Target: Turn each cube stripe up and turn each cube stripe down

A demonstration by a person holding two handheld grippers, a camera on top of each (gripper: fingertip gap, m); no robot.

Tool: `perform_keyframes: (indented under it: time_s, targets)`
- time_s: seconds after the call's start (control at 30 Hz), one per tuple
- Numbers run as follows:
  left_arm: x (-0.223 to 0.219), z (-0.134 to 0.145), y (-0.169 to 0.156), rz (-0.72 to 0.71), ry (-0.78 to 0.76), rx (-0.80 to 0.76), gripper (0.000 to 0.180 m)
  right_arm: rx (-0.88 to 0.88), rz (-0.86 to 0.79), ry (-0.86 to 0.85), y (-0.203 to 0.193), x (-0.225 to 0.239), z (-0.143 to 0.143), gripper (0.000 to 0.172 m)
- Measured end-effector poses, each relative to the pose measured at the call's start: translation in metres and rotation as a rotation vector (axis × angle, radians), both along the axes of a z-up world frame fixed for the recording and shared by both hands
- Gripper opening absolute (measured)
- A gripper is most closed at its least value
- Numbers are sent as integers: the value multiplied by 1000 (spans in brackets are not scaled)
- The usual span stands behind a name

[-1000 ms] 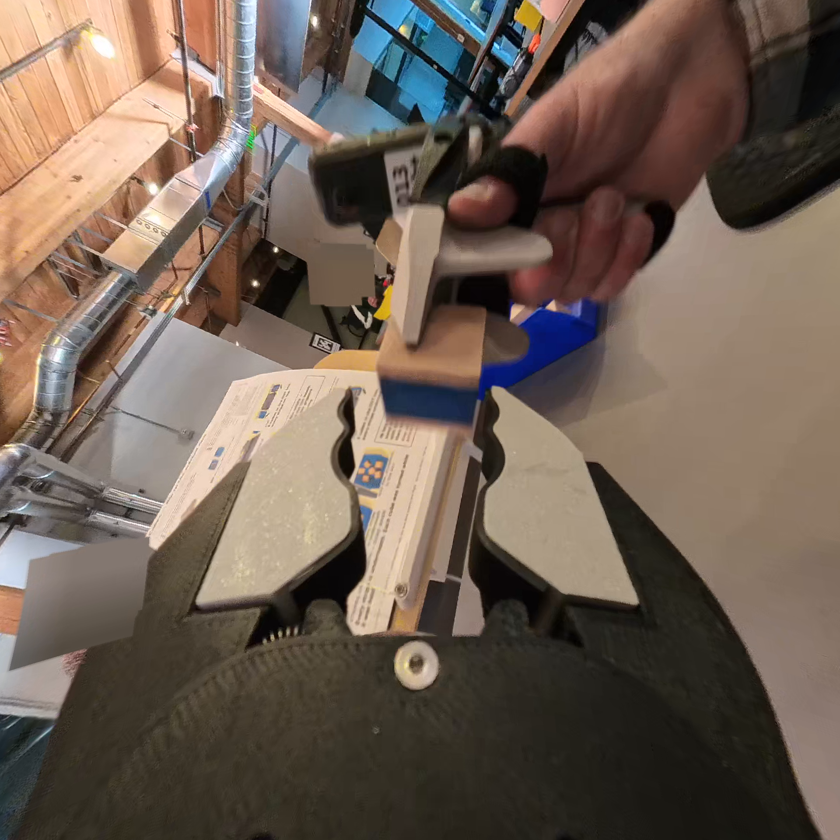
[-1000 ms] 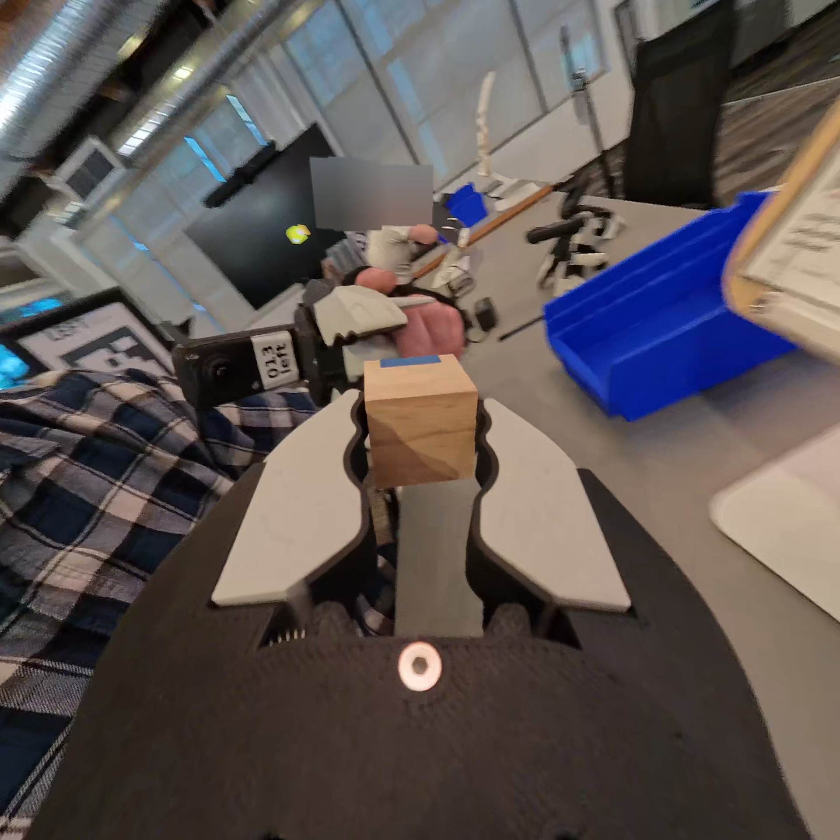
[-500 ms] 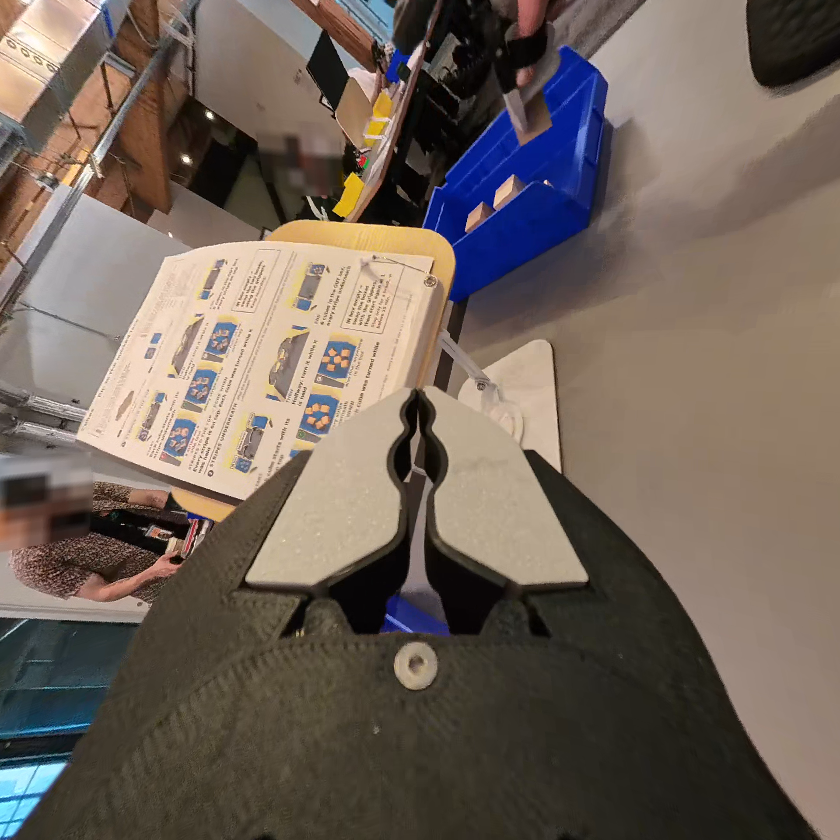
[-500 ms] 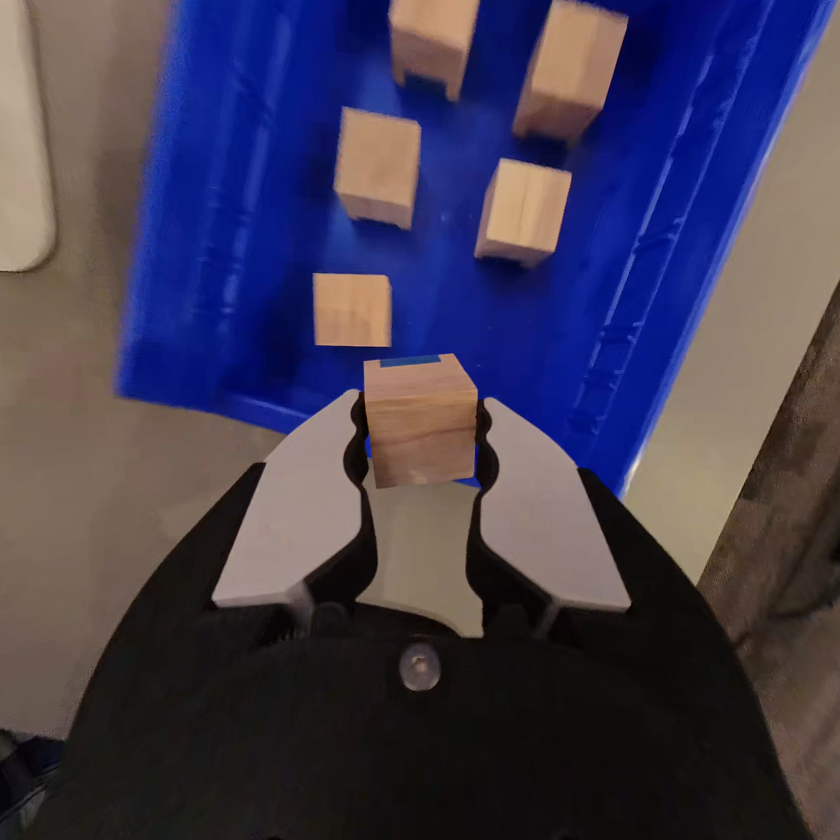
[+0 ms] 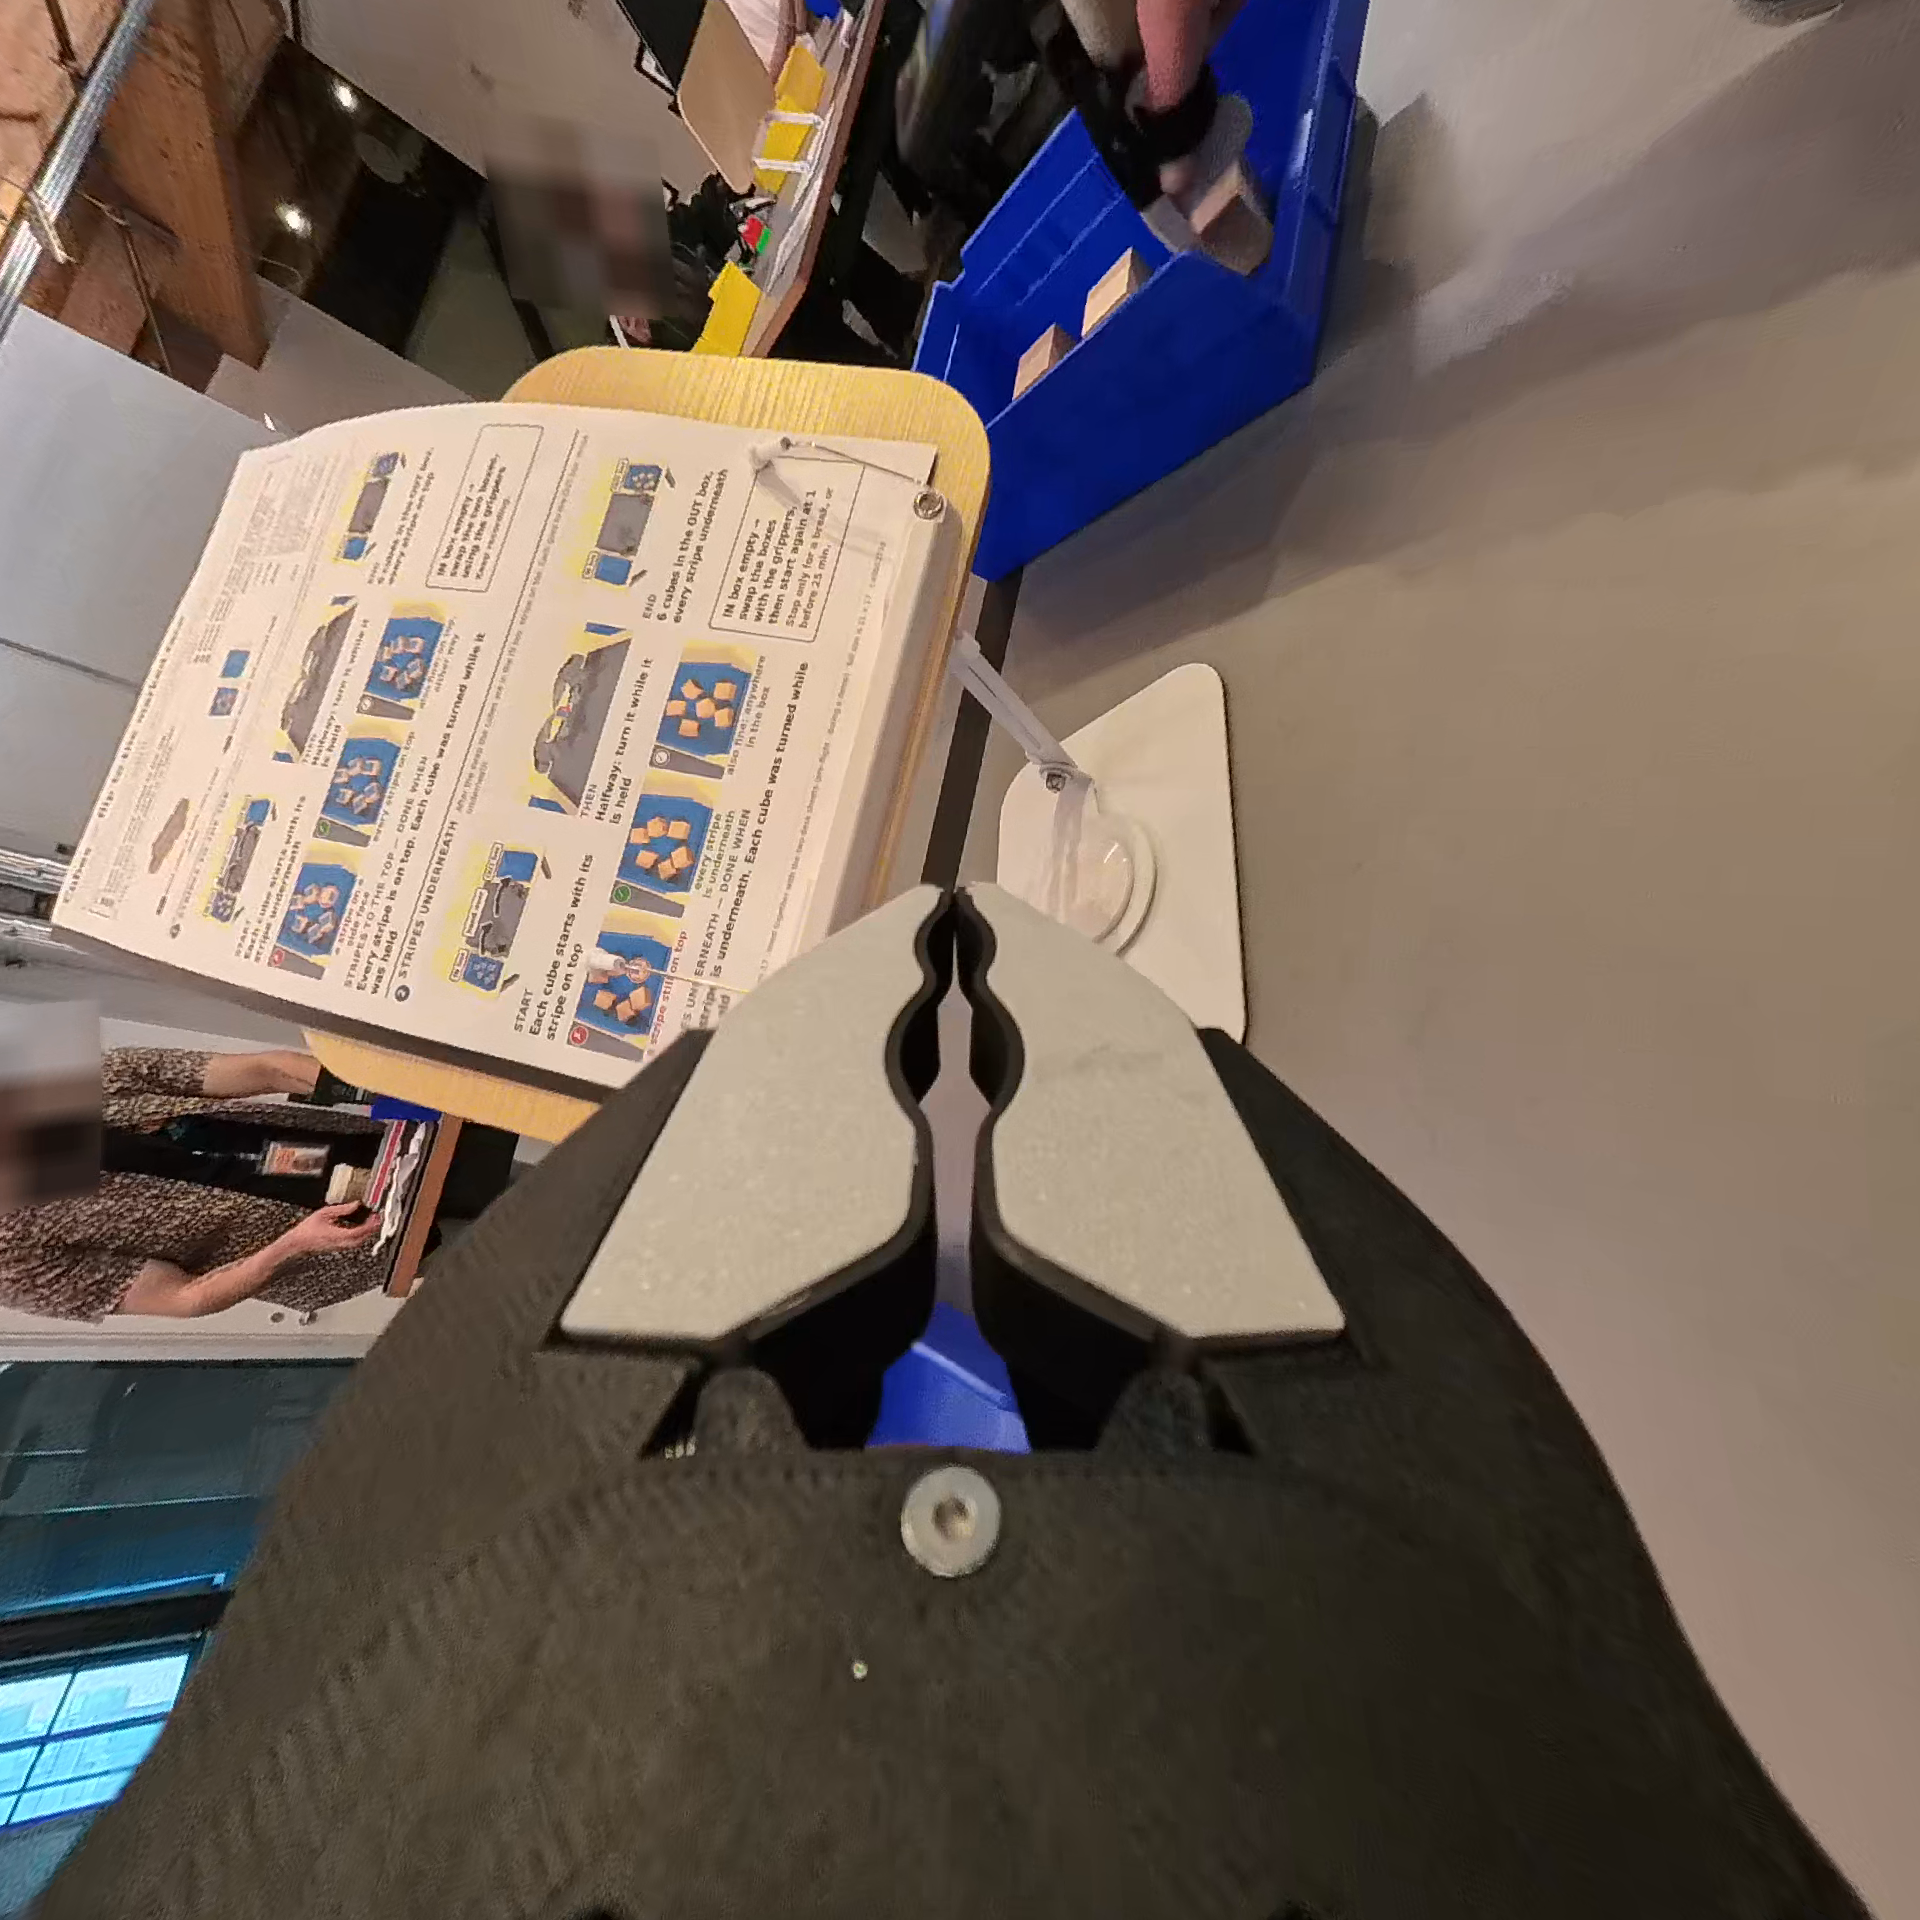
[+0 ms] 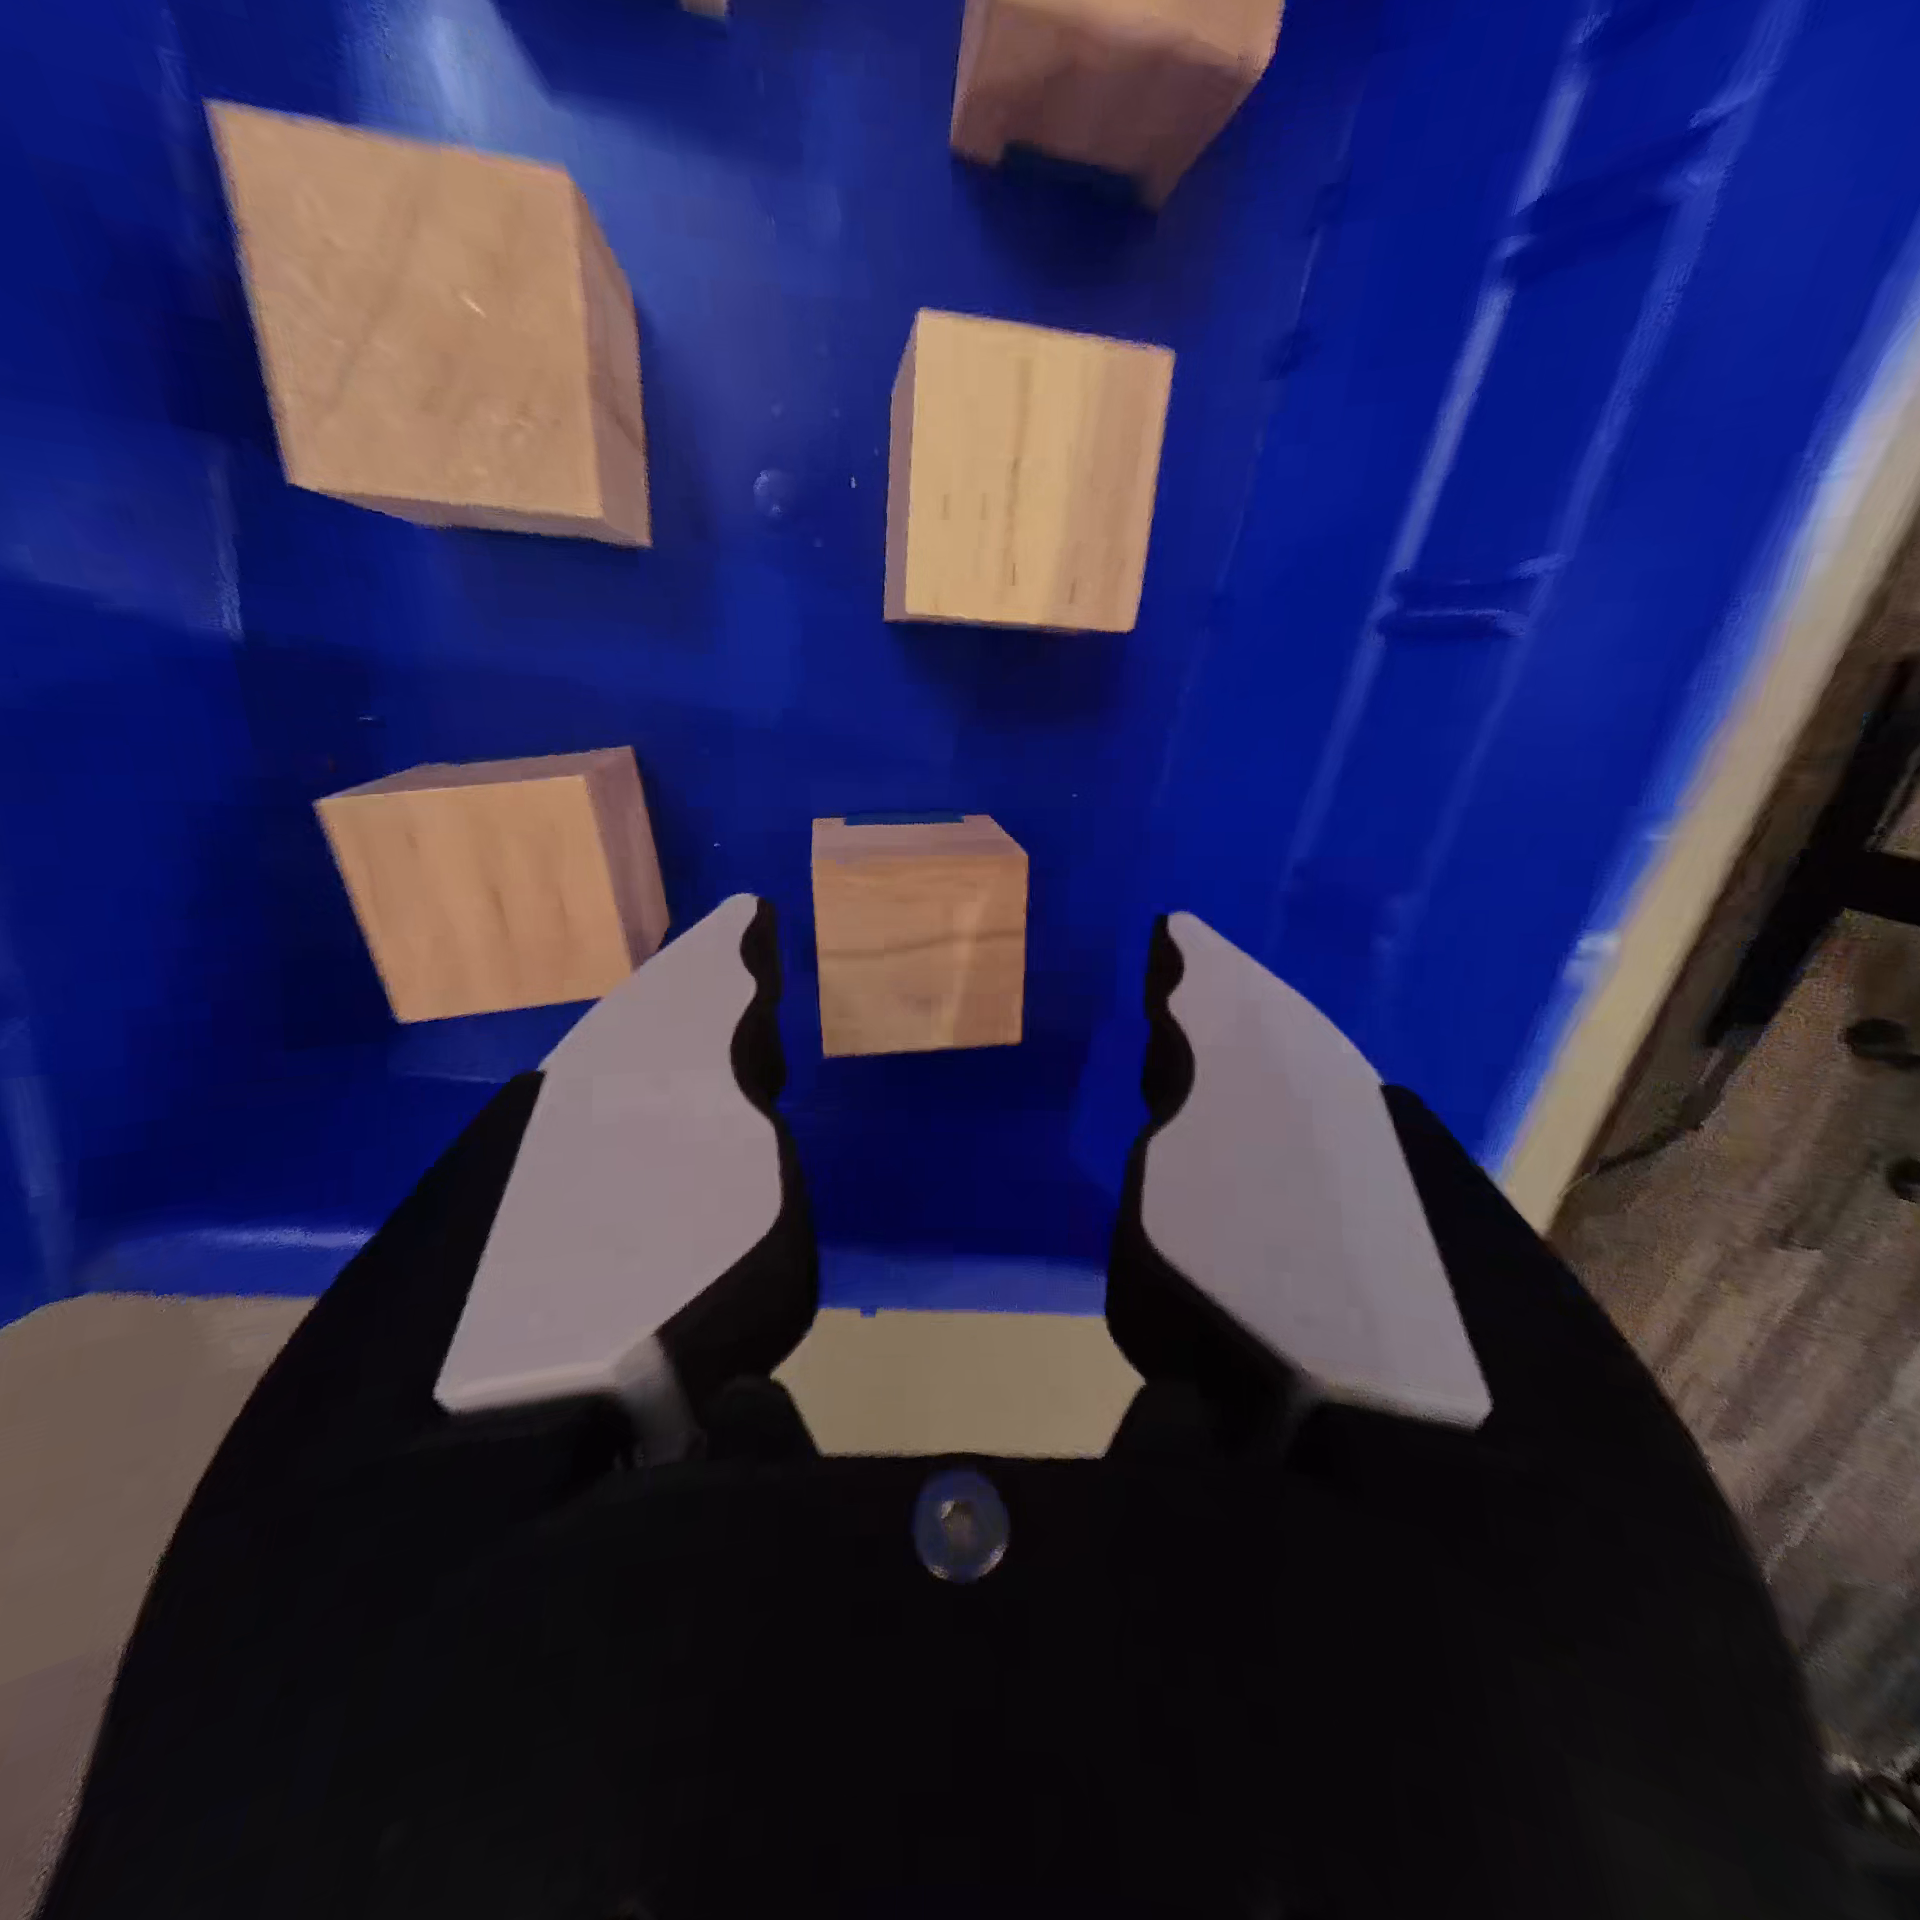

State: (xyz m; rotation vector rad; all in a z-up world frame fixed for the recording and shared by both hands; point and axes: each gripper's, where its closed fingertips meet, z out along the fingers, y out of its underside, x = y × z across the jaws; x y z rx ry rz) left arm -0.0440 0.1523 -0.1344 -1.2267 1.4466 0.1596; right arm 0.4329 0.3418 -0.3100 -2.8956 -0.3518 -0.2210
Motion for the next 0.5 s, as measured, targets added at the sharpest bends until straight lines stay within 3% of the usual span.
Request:
perform_keyframes:
  time_s: [0.13, 0.3, 0.4, 0.5]
  targets:
    - [-15, 5, 4, 45, -23, -3, 0, 209, 63, 4, -4, -16, 67, 65]
    - [-48, 9, 10, 151, -65, -10, 0, 480, 231, 71, -46, -55, 143, 50]
    - [-79, 1, 12, 249, -66, -11, 0, 630, 338, 227, -84, -89, 166, 37]
    - [-114, -13, 12, 347, -138, -29, 0, 707, 405, 407, -119, -114, 160, 16]
